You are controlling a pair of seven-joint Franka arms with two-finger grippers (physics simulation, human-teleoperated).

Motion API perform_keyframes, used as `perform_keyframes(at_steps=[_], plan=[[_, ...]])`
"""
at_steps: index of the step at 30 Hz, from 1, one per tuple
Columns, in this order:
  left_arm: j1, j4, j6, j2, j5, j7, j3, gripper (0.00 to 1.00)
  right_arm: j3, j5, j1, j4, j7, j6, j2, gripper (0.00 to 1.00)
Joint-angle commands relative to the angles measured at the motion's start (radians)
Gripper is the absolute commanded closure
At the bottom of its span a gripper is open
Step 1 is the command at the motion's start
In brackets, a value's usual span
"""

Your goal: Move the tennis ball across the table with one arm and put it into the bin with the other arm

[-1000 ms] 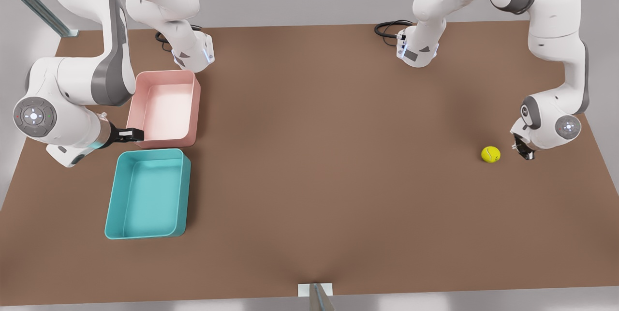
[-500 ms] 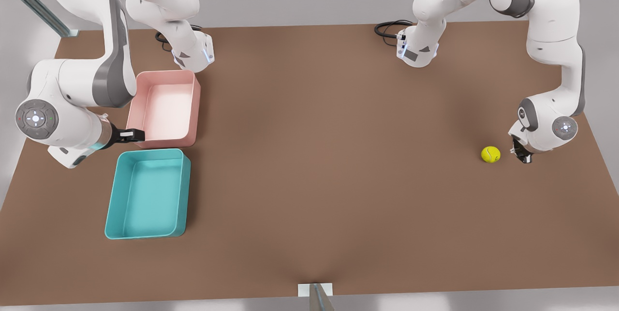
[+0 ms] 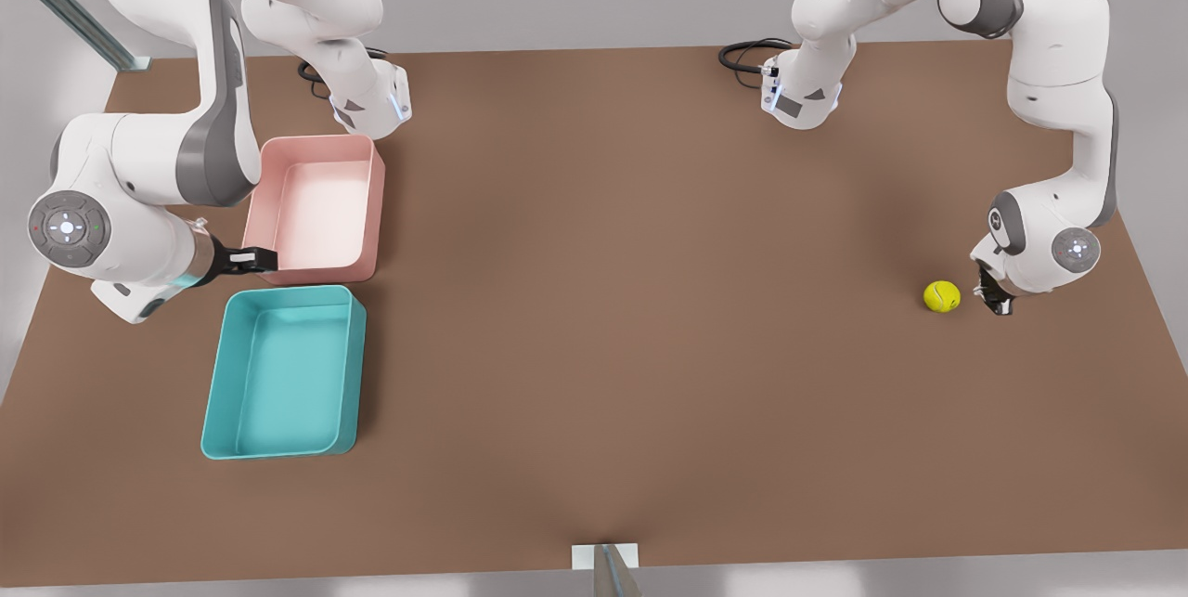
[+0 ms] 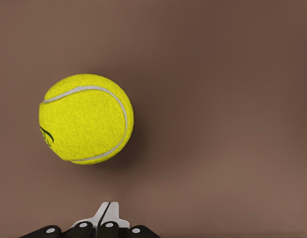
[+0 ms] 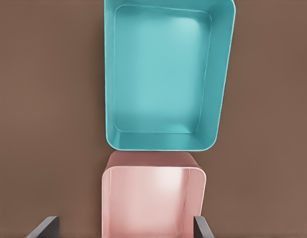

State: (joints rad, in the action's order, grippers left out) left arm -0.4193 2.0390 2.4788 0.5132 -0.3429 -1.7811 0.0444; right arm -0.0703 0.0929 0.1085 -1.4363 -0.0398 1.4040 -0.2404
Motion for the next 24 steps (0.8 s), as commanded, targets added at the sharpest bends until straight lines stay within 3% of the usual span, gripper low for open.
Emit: perform_keyframes(at_steps=[1,10,13,15,16,17,18,20,22,24], plan=[[-0.001,0.000,-0.011,-0.001,-0.001,-0.122,0.000,0.79,0.000,-0.001,0.000,0.000,-0.002,0.000,0.001,0.00],[0.050,0.000,-0.009,-0.002,0.009,-0.003,0.000,0.79,0.000,-0.001,-0.001,0.000,-0.002,0.000,0.000,0.00],[0.279,0.000,-0.009,-0.004,0.057,0.346,0.000,0.79,0.000,-0.001,-0.001,0.000,-0.002,0.000,0.000,0.00],[0.566,-0.003,-0.049,-0.037,0.114,0.953,-0.003,0.79,0.000,0.001,0.000,0.000,-0.002,0.000,0.000,0.00],[0.632,-0.013,-0.145,-0.083,0.197,1.160,-0.020,0.79,0.000,0.001,0.000,0.000,-0.002,0.000,0.000,0.00],[0.640,-0.071,-0.245,-0.108,0.357,1.524,-0.064,0.79,0.000,0.001,0.000,0.000,-0.002,0.000,0.000,0.00],[0.626,-0.082,-0.247,-0.105,0.377,1.637,-0.066,0.79,0.000,0.001,-0.001,0.000,-0.002,0.000,0.000,0.00],[0.519,-0.098,-0.288,-0.128,0.377,1.637,-0.067,0.79,0.000,0.001,-0.003,0.002,-0.002,0.000,0.000,0.00],[0.398,-0.204,-0.466,-0.182,0.419,1.686,-0.106,0.79,0.000,-0.002,-0.004,0.002,-0.014,0.000,0.000,0.00],[0.269,-0.548,-0.882,-0.182,0.444,2.145,-0.207,0.79,-0.002,-0.004,-0.004,0.002,-0.014,0.000,0.000,0.00]])
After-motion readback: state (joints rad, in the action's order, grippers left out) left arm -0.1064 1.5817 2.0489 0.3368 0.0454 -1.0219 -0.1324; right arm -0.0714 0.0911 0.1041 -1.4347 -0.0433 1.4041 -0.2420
